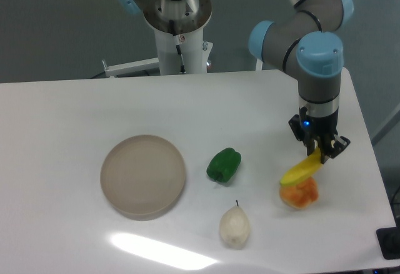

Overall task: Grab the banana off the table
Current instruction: 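Lift the held banana up and carry it toward the orange fruit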

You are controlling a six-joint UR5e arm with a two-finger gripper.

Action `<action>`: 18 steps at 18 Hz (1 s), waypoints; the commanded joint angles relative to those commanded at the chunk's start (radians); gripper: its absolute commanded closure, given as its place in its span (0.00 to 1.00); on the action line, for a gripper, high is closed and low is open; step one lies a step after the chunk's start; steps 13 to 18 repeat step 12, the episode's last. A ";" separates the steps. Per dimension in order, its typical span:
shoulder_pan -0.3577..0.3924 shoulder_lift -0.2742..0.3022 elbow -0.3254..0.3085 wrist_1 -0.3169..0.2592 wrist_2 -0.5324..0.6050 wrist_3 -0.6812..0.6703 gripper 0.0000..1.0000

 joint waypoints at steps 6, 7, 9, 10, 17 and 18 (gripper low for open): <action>-0.006 -0.009 0.022 -0.023 0.002 -0.002 0.73; -0.006 -0.009 0.022 -0.023 0.002 -0.003 0.73; -0.006 -0.009 0.025 -0.023 0.000 -0.006 0.73; -0.006 -0.009 0.025 -0.023 0.000 -0.008 0.73; -0.006 -0.009 0.025 -0.022 0.000 -0.006 0.73; -0.006 -0.009 0.025 -0.022 0.000 -0.006 0.73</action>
